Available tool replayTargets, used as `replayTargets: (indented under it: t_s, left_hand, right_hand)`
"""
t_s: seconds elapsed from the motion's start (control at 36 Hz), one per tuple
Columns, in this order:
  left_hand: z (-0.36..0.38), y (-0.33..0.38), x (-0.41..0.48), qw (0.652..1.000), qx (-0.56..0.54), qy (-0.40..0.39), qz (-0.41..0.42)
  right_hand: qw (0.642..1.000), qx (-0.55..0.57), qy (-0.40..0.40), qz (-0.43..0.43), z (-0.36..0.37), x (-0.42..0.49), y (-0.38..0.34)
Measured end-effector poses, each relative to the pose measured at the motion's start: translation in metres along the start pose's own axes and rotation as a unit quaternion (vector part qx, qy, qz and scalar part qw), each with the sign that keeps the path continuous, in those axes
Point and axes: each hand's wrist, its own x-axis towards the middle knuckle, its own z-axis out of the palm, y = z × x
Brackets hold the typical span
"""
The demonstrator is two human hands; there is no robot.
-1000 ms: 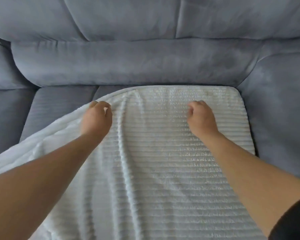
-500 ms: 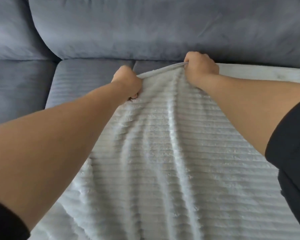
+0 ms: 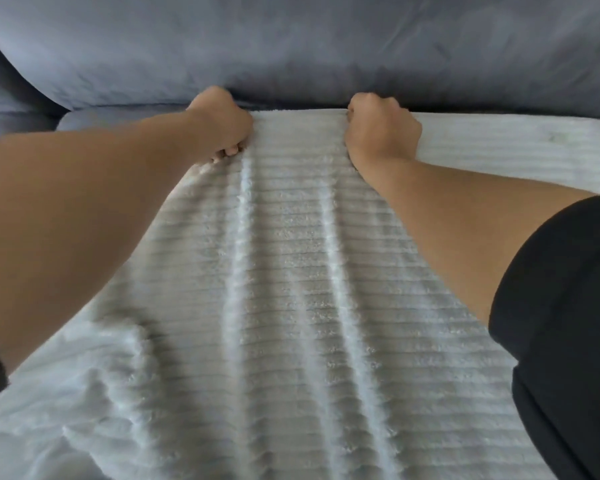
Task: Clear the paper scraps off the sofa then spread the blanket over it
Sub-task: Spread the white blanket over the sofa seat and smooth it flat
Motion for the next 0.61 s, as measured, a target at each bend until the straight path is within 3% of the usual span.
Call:
replayTargets:
  t_s: [0.17,0.25,0.33,0.44,0.5,0.61]
  left_hand:
    - [-0.02,0.007,0.003,0.978,-0.13,-0.157,-0.045]
    - [-0.017,0.012,0.003,0.973,-0.128,-0.186,-0.049]
    - [-0.01,0.014,0.009,0.982,-0.143,-0.115,-0.039]
    - [-0.003,0.007,0.016,0.991,-0.125,-0.053,-0.016]
    - [0.001,0.005,0.015,0.996,-0.087,-0.035,0.014]
    - [0.018,0.0,0.014,0.993,-0.111,0.042,0.015]
  right_hand:
    - [0.999,0.032,0.008,0.009,0.0,-0.004,0.001]
    - [1.0,0.019,-0.005,0.0,-0.004,-0.005,0.0]
    - [0.997,-0.058,-0.029,-0.041,-0.016,0.0,-0.008]
    - [0.967,-0.196,-0.067,-0.146,-0.032,0.008,-0.021]
    - [0.961,-0.217,-0.088,-0.149,-0.032,0.01,-0.025]
    - [0.96,-0.212,-0.128,-0.13,-0.042,0.015,-0.044]
